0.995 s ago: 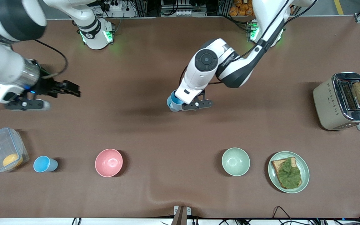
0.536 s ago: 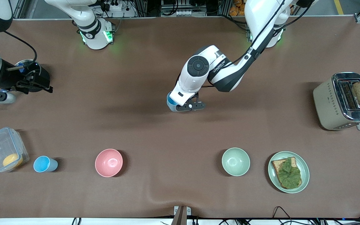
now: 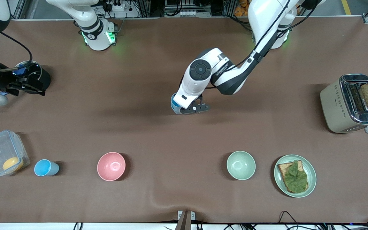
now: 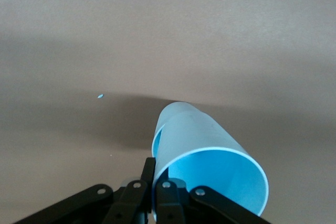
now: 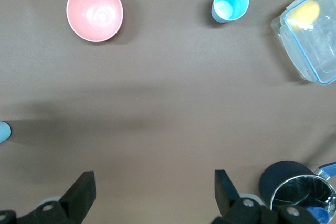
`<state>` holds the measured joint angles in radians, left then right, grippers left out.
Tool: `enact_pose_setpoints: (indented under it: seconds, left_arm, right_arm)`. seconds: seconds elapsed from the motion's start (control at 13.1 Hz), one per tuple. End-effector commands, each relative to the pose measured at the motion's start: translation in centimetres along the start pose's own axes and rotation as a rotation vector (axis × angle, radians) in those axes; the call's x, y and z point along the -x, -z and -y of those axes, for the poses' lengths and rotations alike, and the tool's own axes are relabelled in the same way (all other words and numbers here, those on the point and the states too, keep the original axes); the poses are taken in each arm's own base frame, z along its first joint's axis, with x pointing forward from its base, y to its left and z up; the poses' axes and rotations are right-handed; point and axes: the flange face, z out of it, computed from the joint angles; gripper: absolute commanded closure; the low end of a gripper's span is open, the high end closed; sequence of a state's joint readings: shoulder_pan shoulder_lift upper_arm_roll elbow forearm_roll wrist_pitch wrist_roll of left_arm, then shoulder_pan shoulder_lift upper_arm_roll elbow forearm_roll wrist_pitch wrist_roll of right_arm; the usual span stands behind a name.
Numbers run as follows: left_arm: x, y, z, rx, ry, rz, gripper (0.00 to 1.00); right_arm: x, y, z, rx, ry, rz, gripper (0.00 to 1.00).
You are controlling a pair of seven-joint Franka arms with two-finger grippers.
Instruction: Stack blue cups with both arms
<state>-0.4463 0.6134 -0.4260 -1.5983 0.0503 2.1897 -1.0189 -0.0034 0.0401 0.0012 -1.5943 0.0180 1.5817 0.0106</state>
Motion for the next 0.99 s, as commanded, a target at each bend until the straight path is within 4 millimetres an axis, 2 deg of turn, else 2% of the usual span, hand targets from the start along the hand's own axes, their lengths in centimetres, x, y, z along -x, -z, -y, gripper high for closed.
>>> enact_pose_setpoints:
  seconds: [0.0, 0.08, 0.38, 0.54, 0.84, 0.92]
  left_arm:
    - [0.8, 0.6, 0.3, -0.026, 0.027, -0.017, 1.0]
    - [0.8, 0.6, 0.3, -0.026, 0.027, -0.017, 1.0]
    - [1.1, 0.2, 0.0, -0.027, -0.001, -0.018, 1.0]
    - [2.3, -0.5, -0.9, -0.028, -0.022, -0.013, 1.0]
    - [1.9, -1.3, -0.7, -0.035, -0.016, -0.004, 1.0]
    - [1.5, -1.2, -0.5, -0.034, -0.011, -0.004, 0.94]
  right_arm:
    - [0.5, 2.0, -0.6, 0.011, -0.011, -0.002, 0.0]
    - [0.6, 2.7, -0.7, 0.012, -0.013, -0.007, 0.0]
    - [0.6, 2.9, -1.1, 0.01, -0.022, -0.004, 0.0]
    - [0.6, 2.9, -1.0, 0.009, -0.02, -0.004, 0.0]
    - [0.7, 3.5, -1.0, 0.007, -0.021, -0.016, 0.0]
    - [0.7, 3.5, -1.0, 0.006, -0.02, -0.018, 0.0]
